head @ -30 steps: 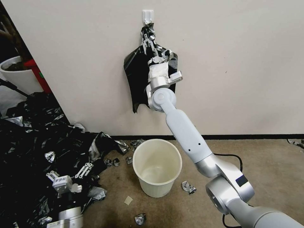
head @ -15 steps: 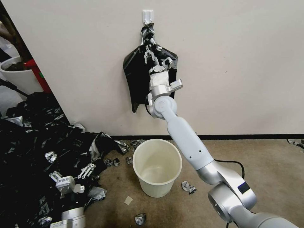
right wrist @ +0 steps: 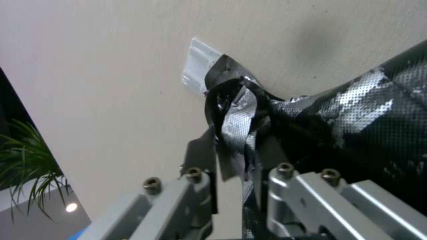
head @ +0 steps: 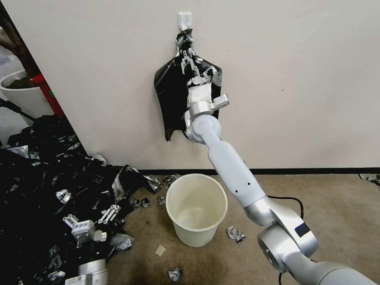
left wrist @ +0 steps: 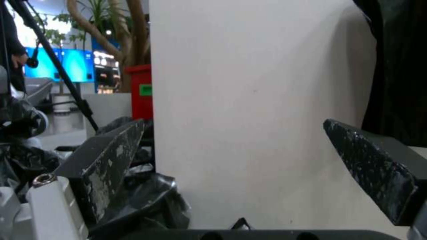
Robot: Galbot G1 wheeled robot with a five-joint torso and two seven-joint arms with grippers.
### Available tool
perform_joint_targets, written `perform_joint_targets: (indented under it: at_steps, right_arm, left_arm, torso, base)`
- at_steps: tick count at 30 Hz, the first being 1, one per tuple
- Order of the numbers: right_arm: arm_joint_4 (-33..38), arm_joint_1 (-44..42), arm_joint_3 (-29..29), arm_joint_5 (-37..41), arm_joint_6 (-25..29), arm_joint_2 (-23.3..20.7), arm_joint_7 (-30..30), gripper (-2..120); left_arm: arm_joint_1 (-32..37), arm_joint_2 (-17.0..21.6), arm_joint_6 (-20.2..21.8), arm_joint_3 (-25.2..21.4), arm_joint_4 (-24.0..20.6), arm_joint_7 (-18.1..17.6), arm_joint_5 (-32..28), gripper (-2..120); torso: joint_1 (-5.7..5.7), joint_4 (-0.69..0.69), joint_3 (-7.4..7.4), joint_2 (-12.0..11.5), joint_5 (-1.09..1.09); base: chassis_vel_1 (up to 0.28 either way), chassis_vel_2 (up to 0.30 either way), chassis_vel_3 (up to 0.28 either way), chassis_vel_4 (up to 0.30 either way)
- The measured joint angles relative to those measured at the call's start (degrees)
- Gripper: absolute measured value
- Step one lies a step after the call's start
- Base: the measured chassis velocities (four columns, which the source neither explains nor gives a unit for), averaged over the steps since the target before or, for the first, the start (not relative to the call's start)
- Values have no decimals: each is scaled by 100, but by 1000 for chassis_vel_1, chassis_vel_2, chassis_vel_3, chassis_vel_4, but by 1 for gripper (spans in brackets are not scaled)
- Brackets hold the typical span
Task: Place a trash bag onto the trash bin.
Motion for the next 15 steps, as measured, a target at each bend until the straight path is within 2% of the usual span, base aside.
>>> perform_joint_targets:
  at_steps: [1, 3, 5, 15]
  right_arm:
    - [0, 0, 0, 0, 0, 0, 0, 16]
    - [-31, 2, 15, 0, 0, 0, -41, 6]
    - [-48, 2, 20, -1, 0, 1, -68, 1]
    - [-132, -53, 56, -8, 97, 3, -477, 0]
  left_arm:
    - [0, 0, 0, 0, 0, 0, 0, 100]
    - [2, 0, -12, -4, 13, -1, 2, 100]
    - [2, 0, -20, -6, 25, -1, 3, 100]
    - [-25, -23, -49, 40, 100, -2, 96, 100]
  torso:
    - [0, 0, 0, 0, 0]
    - [0, 0, 0, 0, 0]
    - [0, 0, 0, 0, 0]
    - [0, 0, 0, 0, 0]
  base:
    - [0, 0, 0, 0]
    - [0, 0, 0, 0]
    - [0, 0, 0, 0]
    - [0, 0, 0, 0]
